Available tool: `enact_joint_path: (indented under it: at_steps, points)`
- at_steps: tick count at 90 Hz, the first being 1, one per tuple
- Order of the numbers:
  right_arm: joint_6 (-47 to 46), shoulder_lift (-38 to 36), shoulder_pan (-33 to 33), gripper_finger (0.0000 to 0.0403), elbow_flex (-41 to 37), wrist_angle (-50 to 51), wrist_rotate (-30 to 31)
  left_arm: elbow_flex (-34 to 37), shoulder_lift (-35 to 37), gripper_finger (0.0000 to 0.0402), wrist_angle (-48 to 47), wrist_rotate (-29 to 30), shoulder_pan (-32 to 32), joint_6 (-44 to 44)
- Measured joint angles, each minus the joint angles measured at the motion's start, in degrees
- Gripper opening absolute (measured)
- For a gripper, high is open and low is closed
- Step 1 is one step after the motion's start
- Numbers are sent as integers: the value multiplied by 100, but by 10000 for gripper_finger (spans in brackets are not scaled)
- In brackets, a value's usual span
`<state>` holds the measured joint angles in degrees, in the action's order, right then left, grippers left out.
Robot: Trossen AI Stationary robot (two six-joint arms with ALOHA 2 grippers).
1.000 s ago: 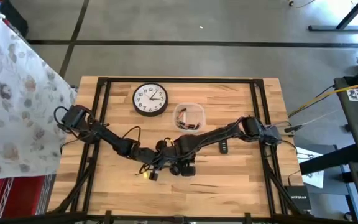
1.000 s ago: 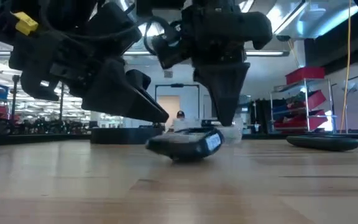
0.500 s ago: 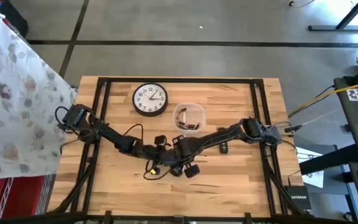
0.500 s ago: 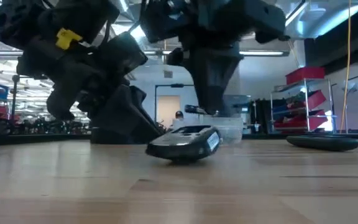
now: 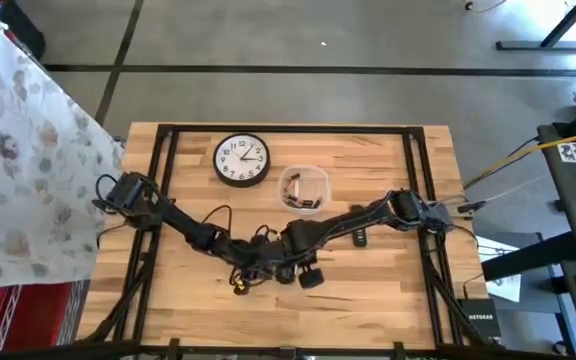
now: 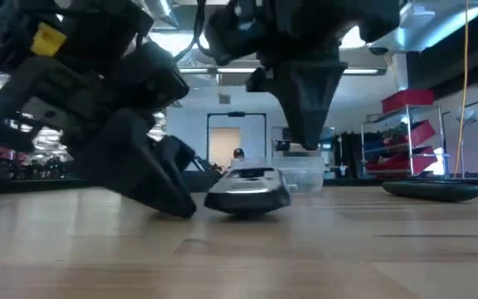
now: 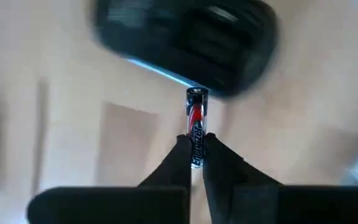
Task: Insert battery
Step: Insert the silver battery into the computer mouse
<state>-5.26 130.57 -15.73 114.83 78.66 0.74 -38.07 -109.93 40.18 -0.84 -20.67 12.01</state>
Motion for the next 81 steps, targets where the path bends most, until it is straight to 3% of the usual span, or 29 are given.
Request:
enact_joint_path:
  at_steps: [6, 22, 45, 59, 81]
  points:
    - [-397, 2, 0, 1, 87, 50, -103, -107, -156, 61, 189, 19, -43, 10]
    - [-1084, -3, -15, 1, 118, -241, -1149, -383, -147, 61, 247, -7, -171, -115]
    - [-1401, 0, -7, 1, 96, -684, -968, -522, -74, 61, 108, 10, -374, -299]
    - [-1384, 0, -3, 1, 61, -881, -920, -524, 369, 61, -934, 178, -479, -238]
    - [-1078, 0, -3, 1, 59, -938, -479, -535, 1150, 61, -2797, 1470, -662, -351]
